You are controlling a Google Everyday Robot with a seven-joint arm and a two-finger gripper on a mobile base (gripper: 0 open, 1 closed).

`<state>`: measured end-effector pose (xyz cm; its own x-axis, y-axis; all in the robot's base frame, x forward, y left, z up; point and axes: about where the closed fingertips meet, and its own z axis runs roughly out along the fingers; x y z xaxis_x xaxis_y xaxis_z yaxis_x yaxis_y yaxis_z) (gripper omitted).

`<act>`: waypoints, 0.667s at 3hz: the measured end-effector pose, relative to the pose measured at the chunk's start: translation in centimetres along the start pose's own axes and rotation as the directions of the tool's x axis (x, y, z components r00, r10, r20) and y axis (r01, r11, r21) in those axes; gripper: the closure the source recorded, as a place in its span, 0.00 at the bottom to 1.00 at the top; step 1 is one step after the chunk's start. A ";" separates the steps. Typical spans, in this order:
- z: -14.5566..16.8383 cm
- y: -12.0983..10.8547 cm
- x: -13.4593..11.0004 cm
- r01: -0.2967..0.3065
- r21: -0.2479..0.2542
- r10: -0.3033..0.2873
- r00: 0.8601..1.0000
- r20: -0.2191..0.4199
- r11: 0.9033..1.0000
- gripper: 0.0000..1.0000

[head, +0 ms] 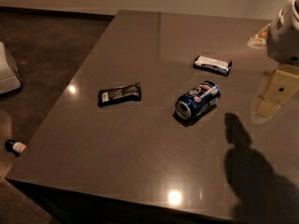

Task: Place pepsi can upright

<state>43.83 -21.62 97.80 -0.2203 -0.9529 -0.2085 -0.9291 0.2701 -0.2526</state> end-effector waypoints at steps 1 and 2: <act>0.0 0.0 0.0 0.000 0.000 0.000 1.000 0.000 1.000 0.00; 1.5 -0.8 -1.3 0.096 -0.026 -0.096 0.995 -0.007 0.995 0.00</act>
Offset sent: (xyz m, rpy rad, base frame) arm 0.0373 0.0285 -0.0283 -0.0818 0.0575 0.2488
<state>45.30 -20.41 96.90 -0.1323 -0.9753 -0.1771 -0.9532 0.1741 -0.2470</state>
